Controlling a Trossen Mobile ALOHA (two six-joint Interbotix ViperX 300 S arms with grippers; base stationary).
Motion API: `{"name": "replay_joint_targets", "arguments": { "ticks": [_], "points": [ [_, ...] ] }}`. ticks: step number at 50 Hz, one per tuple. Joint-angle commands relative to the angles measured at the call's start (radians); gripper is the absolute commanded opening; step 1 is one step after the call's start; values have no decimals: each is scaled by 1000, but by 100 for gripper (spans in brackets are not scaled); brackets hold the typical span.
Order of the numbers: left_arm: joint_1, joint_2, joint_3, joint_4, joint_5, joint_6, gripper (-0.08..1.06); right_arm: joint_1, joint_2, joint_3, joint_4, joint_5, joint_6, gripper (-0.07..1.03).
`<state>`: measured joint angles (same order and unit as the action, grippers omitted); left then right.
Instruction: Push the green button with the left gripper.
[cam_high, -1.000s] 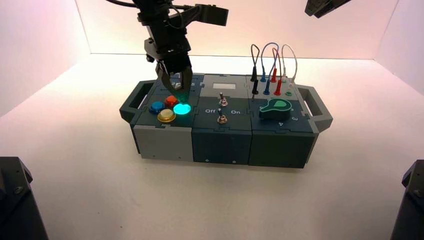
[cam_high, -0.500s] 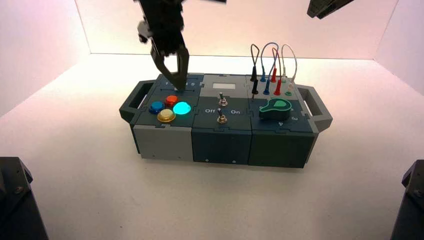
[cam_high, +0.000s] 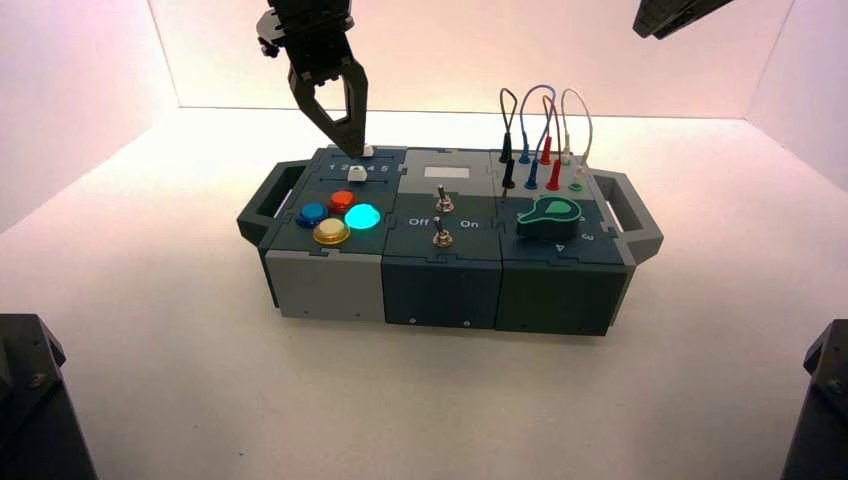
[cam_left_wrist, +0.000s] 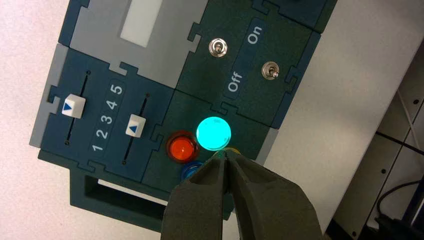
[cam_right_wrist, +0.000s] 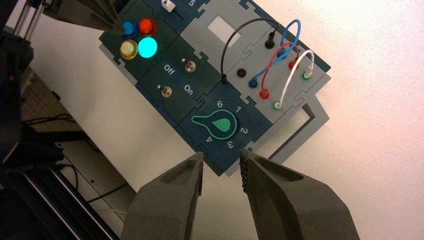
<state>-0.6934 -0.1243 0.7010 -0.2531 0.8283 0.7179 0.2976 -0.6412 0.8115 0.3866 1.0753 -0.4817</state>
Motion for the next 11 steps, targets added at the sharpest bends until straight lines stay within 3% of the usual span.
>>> {"name": "replay_joint_targets", "arguments": {
  "ticks": [1, 11],
  "points": [
    [2, -21, -8, 2, -9, 2, -3, 2, -26, 0, 3, -3, -3, 41],
    [2, -23, -8, 0, -11, 2, -3, 2, -31, 0, 5, -3, -3, 41]
  ]
}}
